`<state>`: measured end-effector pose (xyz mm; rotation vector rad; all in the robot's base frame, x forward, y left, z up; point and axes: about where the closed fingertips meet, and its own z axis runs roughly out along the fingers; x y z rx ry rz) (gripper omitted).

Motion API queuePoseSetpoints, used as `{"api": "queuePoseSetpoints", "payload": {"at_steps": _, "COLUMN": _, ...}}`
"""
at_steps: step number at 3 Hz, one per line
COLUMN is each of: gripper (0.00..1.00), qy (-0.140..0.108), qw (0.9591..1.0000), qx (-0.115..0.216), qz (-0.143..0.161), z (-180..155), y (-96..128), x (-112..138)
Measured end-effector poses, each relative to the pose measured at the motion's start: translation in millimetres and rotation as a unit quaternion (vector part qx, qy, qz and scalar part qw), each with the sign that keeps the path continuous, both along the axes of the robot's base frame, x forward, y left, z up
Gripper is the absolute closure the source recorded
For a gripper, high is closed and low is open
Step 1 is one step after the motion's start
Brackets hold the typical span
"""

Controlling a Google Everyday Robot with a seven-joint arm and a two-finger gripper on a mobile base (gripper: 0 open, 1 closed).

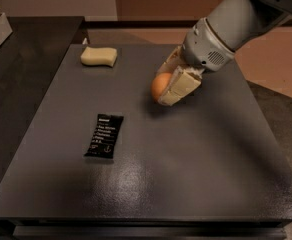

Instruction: Move orange near rxbar chocolate

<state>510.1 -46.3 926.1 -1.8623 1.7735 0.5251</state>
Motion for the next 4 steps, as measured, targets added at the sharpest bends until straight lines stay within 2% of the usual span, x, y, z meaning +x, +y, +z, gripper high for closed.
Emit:
{"api": "queuePoseSetpoints", "payload": {"at_steps": 2, "gripper": 1.00, "qy": 0.003, "qw": 0.9984, "qx": -0.032, "qz": 0.046, "z": -23.1, "y": 23.2, "x": -18.2}}
{"api": "queuePoseSetpoints", "payload": {"at_steps": 4, "gripper": 1.00, "qy": 0.018, "qw": 0.9966, "qx": -0.031, "qz": 0.074, "z": -52.0, "y": 50.1, "x": -28.1}}
